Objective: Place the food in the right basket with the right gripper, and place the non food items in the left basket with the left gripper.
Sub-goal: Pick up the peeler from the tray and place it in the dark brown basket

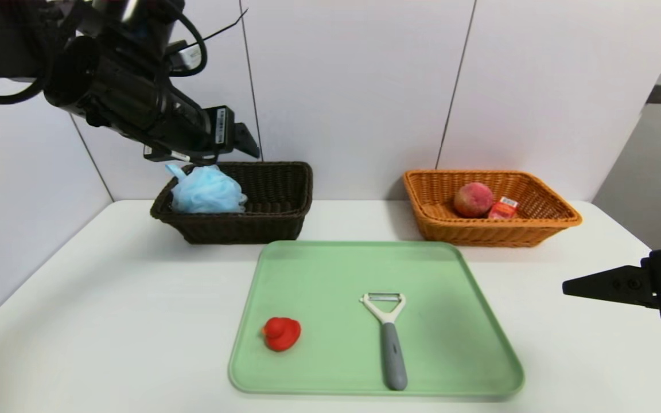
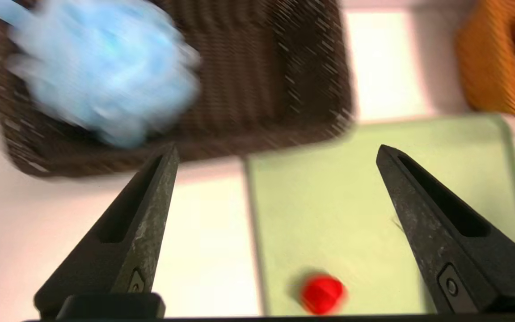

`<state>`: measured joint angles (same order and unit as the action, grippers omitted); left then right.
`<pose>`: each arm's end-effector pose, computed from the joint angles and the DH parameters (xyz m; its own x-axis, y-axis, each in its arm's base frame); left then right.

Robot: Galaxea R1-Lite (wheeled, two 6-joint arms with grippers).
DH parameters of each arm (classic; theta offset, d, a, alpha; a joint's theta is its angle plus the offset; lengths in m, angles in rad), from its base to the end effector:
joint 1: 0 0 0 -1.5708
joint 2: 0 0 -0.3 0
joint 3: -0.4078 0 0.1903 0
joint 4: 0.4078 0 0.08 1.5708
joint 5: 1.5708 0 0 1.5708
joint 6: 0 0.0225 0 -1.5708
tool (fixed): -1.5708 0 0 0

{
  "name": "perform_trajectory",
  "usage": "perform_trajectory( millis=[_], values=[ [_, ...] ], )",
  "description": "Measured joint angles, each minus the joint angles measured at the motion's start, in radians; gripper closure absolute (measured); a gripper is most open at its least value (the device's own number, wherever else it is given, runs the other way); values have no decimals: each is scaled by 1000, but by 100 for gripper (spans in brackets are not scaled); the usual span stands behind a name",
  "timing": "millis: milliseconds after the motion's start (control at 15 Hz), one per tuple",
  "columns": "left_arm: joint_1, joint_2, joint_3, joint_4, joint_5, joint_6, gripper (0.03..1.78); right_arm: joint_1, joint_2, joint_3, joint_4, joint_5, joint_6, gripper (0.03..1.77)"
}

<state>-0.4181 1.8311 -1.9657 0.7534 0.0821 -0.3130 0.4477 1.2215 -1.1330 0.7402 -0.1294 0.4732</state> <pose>0.2965 -0.1297 0.3287 0.7752 -0.2547 -0.5781 0.1637 0.9649 -0.2056 0.1339 0.0611 0.2662 0.6600 0.1738 -0.7309 -0.0093 0.9747 0.2233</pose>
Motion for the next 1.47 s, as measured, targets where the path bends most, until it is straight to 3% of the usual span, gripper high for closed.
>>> perform_trajectory(
  millis=[333,467,733,1133,1467],
  values=[
    [-365,17,-5,89,264,-235,17,3,6,17,-1,-2,1,9],
    [-463,68,-8,81,302,-317,16,3,10,21,-1,-1,1,9],
    [-589,169,-10,82,306,-434,14,-1,20,50,-1,0,0,9],
    [-625,266,-10,84,299,-441,12,-3,18,102,-3,1,24,9],
    [-630,315,-10,142,193,-440,12,-3,20,113,-4,30,37,9]
  ],
)
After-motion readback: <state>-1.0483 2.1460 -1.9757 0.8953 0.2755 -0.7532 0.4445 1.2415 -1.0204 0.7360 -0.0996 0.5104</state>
